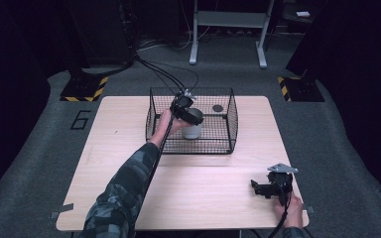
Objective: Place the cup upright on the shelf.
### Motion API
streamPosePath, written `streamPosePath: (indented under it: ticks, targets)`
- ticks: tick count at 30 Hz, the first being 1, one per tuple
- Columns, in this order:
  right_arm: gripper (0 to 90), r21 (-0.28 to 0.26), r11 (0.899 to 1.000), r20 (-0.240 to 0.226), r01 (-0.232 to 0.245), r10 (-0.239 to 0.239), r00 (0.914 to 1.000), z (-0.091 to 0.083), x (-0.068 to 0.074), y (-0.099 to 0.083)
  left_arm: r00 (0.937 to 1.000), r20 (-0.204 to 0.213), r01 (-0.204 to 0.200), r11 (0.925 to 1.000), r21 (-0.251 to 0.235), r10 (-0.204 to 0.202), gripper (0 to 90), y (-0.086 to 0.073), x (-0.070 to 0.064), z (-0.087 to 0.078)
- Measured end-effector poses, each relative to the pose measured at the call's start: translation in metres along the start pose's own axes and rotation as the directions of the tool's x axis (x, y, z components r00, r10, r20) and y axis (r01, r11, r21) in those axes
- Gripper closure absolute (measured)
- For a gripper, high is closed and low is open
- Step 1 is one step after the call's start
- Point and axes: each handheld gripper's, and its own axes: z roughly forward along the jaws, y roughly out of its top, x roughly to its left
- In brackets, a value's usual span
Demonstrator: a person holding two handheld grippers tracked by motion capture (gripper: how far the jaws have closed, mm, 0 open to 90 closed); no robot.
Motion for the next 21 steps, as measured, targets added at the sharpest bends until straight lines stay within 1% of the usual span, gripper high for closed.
streamPosePath:
  ticks: [1, 2, 4, 5, 7, 8, 9, 10, 11, 12, 14, 15, 17, 19, 20, 21]
  targets:
    - [0.0, 0.000, 1.000, 0.000, 0.000, 0.000, 1.0000, 0.000, 0.000, 0.000, 0.9999, 0.011, -0.005, 1.0000, 0.005, 0.005, 5.5, 0.000, 0.001, -0.002]
    - [0.0, 0.000, 1.000, 0.000, 0.000, 0.000, 1.0000, 0.000, 0.000, 0.000, 1.0000, 0.005, -0.007, 1.0000, 0.000, 0.007, 3.8, 0.000, 0.000, -0.002]
    - [0.0, 0.000, 1.000, 0.000, 0.000, 0.000, 1.0000, 0.000, 0.000, 0.000, 0.9998, 0.018, -0.013, 0.9999, -0.010, 0.013, 0.0, 0.002, -0.002, -0.006]
    - [0.0, 0.000, 1.000, -0.001, 0.000, 0.000, 1.0000, 0.000, 0.000, 0.000, 0.9996, 0.009, -0.026, 0.9996, -0.008, 0.026, 0.0, 0.003, -0.003, -0.008]
    - [0.0, 0.001, 1.000, 0.000, -0.003, 0.003, 1.0000, 0.000, 0.000, 0.000, 0.9993, 0.017, -0.033, 0.9993, -0.019, 0.033, 0.0, 0.006, -0.006, -0.013]
    - [0.0, 0.001, 1.000, 0.000, -0.003, 0.003, 1.0000, 0.000, 0.000, 0.000, 0.9991, 0.011, -0.040, 0.9989, -0.025, 0.040, 0.0, 0.007, -0.007, -0.016]
    - [0.0, 0.003, 1.000, -0.001, -0.002, 0.002, 1.0000, 0.000, 0.000, 0.000, 0.9991, 0.015, -0.038, 0.9987, -0.034, 0.039, 0.0, 0.008, -0.008, -0.020]
    - [0.0, 0.004, 1.000, -0.005, 0.005, -0.005, 1.0000, 0.000, 0.000, 0.000, 0.9986, 0.037, -0.038, 0.9986, -0.039, 0.039, 0.0, 0.010, -0.008, -0.024]
    - [0.0, 0.003, 1.000, -0.004, 0.003, -0.003, 1.0000, 0.000, 0.000, 0.000, 0.9977, 0.039, -0.055, 0.9975, -0.044, 0.056, 0.0, 0.011, -0.010, -0.029]
    - [0.0, 0.003, 1.000, -0.004, 0.003, -0.003, 1.0000, 0.000, 0.000, 0.000, 0.9971, 0.031, -0.068, 0.9963, -0.052, 0.070, 0.0, 0.013, -0.013, -0.035]
    - [0.0, 0.002, 1.000, -0.004, 0.006, -0.006, 1.0000, 0.000, 0.000, 0.000, 0.9952, 0.058, -0.075, 0.9943, -0.077, 0.079, 0.0, 0.015, -0.016, -0.047]
    - [0.0, 0.002, 1.000, -0.004, 0.006, -0.006, 1.0000, 0.000, 0.000, 0.000, 0.9946, 0.055, -0.084, 0.9928, -0.086, 0.089, 0.0, 0.016, -0.018, -0.055]
    - [0.0, 0.003, 1.000, -0.004, 0.006, -0.006, 1.0000, 0.000, 0.000, 0.000, 0.9926, 0.076, -0.085, 0.9905, -0.108, 0.094, 0.0, 0.017, -0.021, -0.070]
    - [0.0, 0.003, 1.000, -0.004, 0.005, -0.005, 1.0000, 0.000, 0.000, 0.000, 0.9910, 0.069, -0.106, 0.9879, -0.114, 0.114, 0.0, 0.016, -0.024, -0.085]
    - [0.0, 0.002, 1.000, -0.004, 0.006, -0.006, 1.0000, 0.000, 0.000, 0.000, 0.9905, 0.070, -0.110, 0.9876, -0.113, 0.118, 0.0, 0.015, -0.027, -0.093]
    - [0.0, 0.002, 1.000, -0.004, 0.006, -0.006, 1.0000, 0.000, 0.000, 0.000, 0.9884, 0.064, -0.130, 0.9854, -0.110, 0.138, 0.0, 0.014, -0.028, -0.101]
